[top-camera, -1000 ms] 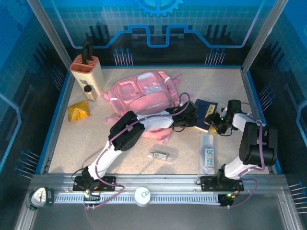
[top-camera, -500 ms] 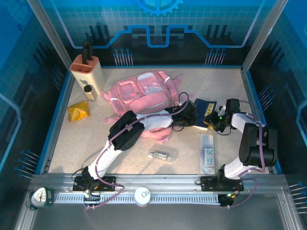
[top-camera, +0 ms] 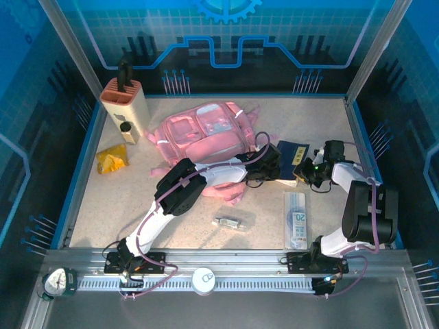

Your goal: Pack the student bag

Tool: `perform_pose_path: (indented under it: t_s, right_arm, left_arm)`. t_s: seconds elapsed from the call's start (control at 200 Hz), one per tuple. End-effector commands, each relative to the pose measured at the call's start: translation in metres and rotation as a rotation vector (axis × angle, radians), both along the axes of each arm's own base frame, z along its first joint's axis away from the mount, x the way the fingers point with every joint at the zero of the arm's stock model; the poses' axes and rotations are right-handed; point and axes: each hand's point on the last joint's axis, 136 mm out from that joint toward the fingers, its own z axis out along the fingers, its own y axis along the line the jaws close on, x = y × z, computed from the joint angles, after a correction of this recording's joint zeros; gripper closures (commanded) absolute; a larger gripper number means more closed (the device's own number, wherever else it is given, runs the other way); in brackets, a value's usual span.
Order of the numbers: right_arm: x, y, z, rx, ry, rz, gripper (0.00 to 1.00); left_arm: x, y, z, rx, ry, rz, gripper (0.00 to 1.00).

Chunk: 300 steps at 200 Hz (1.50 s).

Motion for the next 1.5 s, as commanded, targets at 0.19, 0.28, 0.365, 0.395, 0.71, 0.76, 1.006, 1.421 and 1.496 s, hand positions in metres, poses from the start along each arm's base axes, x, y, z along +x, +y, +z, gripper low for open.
perform_pose_path:
  t_s: [0.19,0.28,0.365,0.395,0.71,0.76,1.006,1.421,1.496]
  right_arm:
    - [0.001,0.003,0.016,-0.002,-0.04,0.023,0.9]
    - [0.002,0.003,0.017,-0.001,-0.047,0.024,0.94]
    - [0.003,0.003,0.018,0.004,-0.056,0.023,0.97]
    - [0.004,0.002,0.019,0.012,-0.065,0.021,0.98]
    - [0.015,-0.001,0.057,0.045,-0.166,0.003,1.0]
    - [0.015,0.002,0.065,0.053,-0.189,0.011,1.0]
    - [0.018,0.031,0.109,0.104,-0.283,0.105,1.0]
    - [0.005,0.098,0.194,0.271,-0.461,0.318,1.0]
    - [0.002,0.112,0.205,0.305,-0.482,0.362,1.0]
  left_arm:
    - [-0.007,0.004,-0.01,0.025,0.034,-0.016,0.88]
    - [-0.004,0.003,-0.003,0.015,0.025,-0.021,0.87]
    - [0.001,0.004,0.008,0.014,0.008,-0.02,0.82]
    - [0.004,0.006,0.014,0.009,0.003,-0.018,0.81]
    - [0.009,0.029,0.118,-0.139,-0.103,-0.02,0.54]
    - [0.007,0.037,0.134,-0.173,-0.118,-0.019,0.5]
    - [-0.002,0.097,0.19,-0.303,-0.176,0.047,0.35]
    - [0.0,0.189,0.213,-0.526,-0.144,0.222,0.18]
    - [0.005,0.192,0.211,-0.541,-0.139,0.237,0.17]
